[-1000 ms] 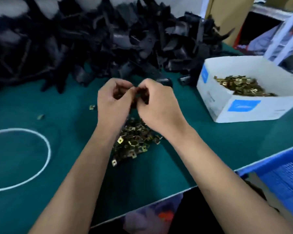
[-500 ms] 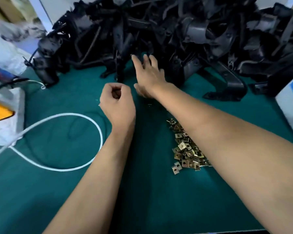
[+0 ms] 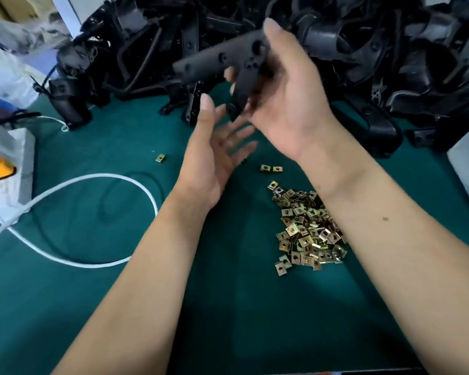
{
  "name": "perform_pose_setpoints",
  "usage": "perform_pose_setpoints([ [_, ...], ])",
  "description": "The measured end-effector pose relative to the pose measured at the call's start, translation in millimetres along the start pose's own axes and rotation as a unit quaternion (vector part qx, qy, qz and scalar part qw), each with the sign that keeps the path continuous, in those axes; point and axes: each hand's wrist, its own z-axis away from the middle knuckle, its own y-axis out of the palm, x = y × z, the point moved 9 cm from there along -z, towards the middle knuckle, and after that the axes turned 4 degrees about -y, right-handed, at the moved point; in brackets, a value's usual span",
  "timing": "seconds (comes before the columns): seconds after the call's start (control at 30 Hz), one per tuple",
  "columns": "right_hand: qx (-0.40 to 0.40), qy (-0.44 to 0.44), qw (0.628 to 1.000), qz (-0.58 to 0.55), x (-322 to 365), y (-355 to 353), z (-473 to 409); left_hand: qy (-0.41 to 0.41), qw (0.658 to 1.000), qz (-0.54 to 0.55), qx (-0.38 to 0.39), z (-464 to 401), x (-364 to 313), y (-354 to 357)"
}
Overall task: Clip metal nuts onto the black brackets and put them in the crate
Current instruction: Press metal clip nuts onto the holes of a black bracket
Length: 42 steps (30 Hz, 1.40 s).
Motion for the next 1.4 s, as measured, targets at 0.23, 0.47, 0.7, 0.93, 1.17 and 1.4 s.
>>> perform_pose_setpoints([
  [0.23, -0.032, -0.072, 0.879, 0.471, 9.4, -24.2, 30.5, -0.052, 0.995, -0.046, 0.078, 8.4, 14.7, 17.8],
  [0.47, 0.057, -0.017, 0.753, 0.655, -3.3, -72.3, 48.9, 0.135, 0.964, -0.176, -0.148, 11.2, -32.5, -24.6],
  [0.7, 0.045, -0.026, 0.730, 0.681, -17.5, -80.1, 54.7, 0.173, 0.890, -0.368, -0.208, 18.3, -33.7, -20.2],
  [0.93, -0.075, -0.069, 0.925, 0.365, -17.2, -79.1, 58.1, 0.066, 0.942, -0.322, -0.067, 5.6, 3.9, 2.2],
  [1.17, -0.108, -0.077, 0.949, 0.285, -19.2, -86.0, 58.7, 0.068, 0.960, -0.267, -0.044, 11.2, 10.0, 12.8],
  [1.4, -0.097, -0.093, 0.951, 0.278, -16.9, -81.8, 58.6, 0.074, 0.965, -0.245, -0.057, 13.8, 7.0, 13.0],
])
